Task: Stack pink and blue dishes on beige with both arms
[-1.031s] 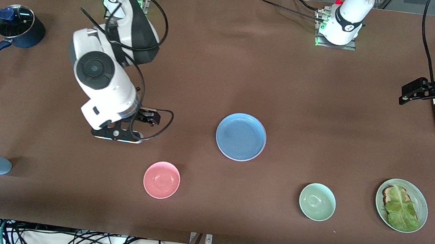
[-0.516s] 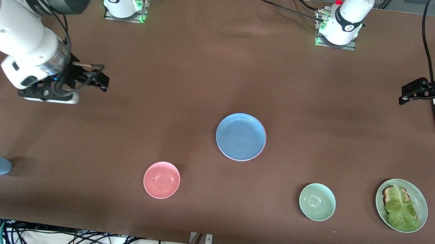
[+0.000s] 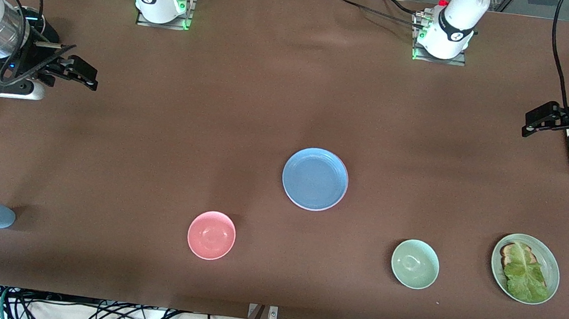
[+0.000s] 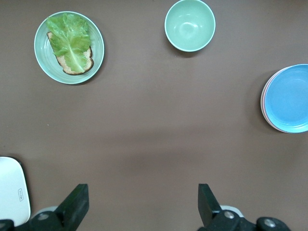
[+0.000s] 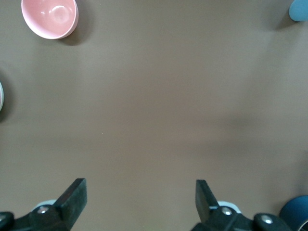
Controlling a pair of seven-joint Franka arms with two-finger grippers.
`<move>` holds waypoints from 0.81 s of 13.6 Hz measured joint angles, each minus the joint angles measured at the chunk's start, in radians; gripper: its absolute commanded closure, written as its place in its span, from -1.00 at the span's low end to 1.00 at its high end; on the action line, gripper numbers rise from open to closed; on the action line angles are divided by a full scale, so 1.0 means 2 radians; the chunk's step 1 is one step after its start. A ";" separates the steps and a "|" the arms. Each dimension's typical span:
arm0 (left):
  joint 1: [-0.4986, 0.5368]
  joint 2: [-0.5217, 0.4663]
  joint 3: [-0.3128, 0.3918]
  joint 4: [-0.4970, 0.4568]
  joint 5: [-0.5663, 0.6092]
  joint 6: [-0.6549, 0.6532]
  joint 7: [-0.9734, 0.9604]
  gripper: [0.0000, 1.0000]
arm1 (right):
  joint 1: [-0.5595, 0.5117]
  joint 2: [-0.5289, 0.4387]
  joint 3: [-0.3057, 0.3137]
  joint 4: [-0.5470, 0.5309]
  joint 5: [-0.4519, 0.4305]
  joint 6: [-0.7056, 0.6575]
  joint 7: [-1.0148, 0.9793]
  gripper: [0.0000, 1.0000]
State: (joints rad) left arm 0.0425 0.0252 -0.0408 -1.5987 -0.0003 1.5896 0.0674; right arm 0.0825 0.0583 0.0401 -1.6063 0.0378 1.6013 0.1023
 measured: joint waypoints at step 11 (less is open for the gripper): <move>0.000 0.000 0.000 0.000 0.000 0.000 0.000 -1.00 | -0.001 0.005 -0.005 0.021 -0.002 -0.014 -0.018 -1.00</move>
State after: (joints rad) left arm 0.0426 0.0252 -0.0408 -1.5987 -0.0003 1.5896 0.0674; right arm 0.0809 0.0683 0.0309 -1.5650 0.0333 1.5732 0.0664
